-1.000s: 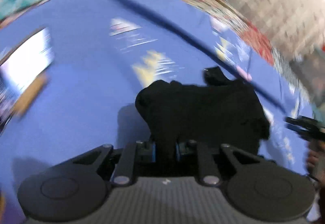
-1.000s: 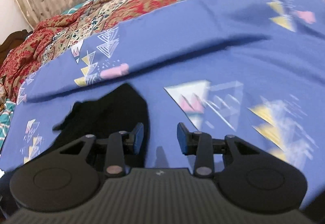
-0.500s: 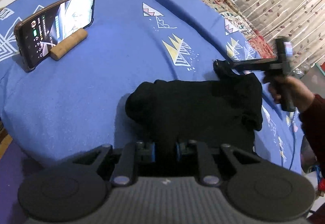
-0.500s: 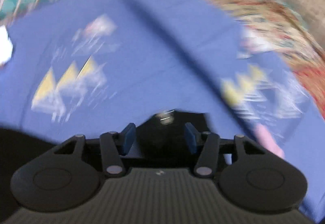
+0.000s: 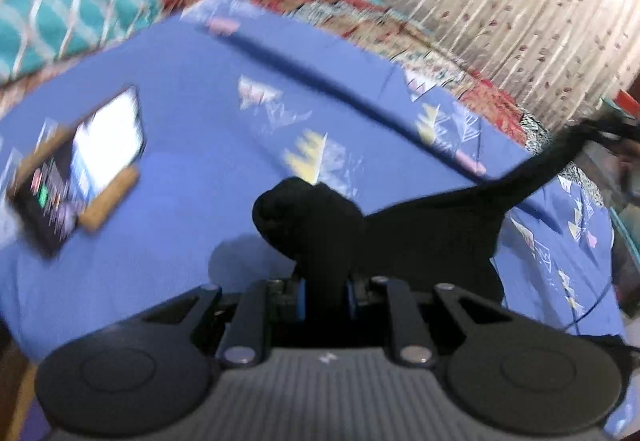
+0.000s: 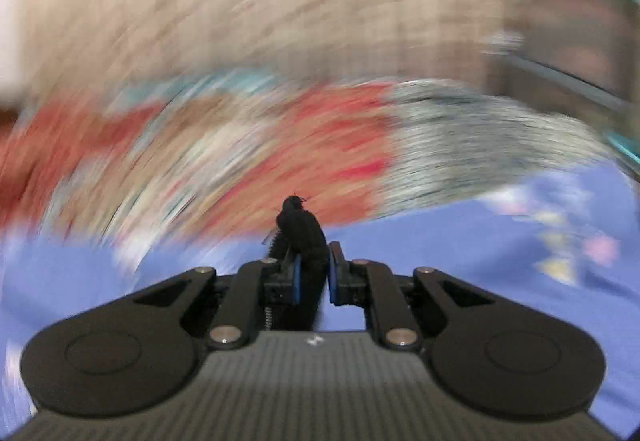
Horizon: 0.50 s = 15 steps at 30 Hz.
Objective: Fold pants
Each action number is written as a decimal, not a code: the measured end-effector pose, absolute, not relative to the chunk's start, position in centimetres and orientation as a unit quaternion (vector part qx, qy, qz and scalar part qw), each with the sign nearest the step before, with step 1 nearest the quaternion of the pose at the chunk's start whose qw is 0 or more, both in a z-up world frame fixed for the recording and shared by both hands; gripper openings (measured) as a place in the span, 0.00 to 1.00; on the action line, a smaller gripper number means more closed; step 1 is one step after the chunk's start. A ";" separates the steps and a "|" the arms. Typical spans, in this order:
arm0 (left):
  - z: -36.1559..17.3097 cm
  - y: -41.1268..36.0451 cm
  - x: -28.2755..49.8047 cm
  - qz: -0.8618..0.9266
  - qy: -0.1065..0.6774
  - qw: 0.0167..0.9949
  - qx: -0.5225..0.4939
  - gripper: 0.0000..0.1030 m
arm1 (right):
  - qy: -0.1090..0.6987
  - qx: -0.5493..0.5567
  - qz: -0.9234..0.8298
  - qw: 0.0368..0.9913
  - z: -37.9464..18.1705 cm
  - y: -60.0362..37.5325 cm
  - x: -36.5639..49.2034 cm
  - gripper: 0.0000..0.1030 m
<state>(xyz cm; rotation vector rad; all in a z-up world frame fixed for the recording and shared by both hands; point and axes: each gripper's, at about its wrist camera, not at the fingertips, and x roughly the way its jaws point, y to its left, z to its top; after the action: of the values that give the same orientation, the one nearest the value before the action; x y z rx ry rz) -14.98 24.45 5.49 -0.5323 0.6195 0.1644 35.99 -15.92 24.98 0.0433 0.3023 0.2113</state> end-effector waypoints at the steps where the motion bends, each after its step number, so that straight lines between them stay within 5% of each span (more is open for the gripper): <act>1: 5.8 24.2 -13.5 0.078 0.295 0.919 -0.249 0.15 | 0.144 0.063 0.087 0.984 26.2 -19.5 35.4 0.14; 8: 9.1 20.8 -5.6 0.063 0.242 0.946 -0.205 0.15 | 0.150 0.203 -0.014 0.967 24.2 -38.2 30.2 0.15; 15: 5.8 14.7 -0.8 0.043 0.367 0.919 -0.133 0.24 | 0.249 0.298 -0.088 0.917 11.9 -48.2 27.3 0.15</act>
<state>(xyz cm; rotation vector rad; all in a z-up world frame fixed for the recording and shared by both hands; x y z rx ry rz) -0.76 14.68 5.75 -0.2739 0.7552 0.0875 27.32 -48.16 11.91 0.6133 0.5118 -0.1809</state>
